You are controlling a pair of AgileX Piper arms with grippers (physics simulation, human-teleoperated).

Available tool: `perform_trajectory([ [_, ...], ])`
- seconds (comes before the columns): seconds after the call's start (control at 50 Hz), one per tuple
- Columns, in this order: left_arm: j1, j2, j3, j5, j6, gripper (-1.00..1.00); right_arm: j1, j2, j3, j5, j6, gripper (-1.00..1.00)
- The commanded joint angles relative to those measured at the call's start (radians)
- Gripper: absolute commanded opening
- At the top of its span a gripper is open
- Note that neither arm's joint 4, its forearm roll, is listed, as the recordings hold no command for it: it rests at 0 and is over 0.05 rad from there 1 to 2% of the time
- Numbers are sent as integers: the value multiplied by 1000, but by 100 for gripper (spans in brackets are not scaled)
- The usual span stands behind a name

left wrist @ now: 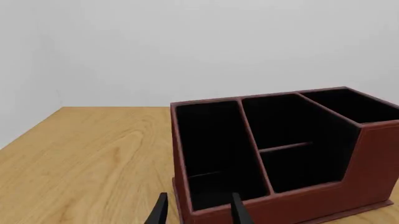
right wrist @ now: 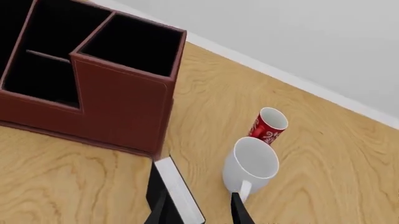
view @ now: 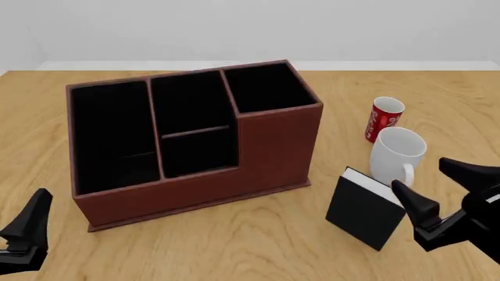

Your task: Pick up the book and place it in the right compartment of the caddy.

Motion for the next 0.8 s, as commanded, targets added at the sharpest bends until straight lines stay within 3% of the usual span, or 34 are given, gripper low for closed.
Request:
perform_trajectory([
  [0.02, 0, 0, 0, 0, 0, 100, 0, 145, -38, -7, -61, 100],
  [0.32, 0, 0, 0, 0, 0, 100, 2, 295, -128, 47, -99, 100],
  [0.8, 0, 0, 0, 0, 0, 100, 35, 452, -179, 74, -66, 100],
])
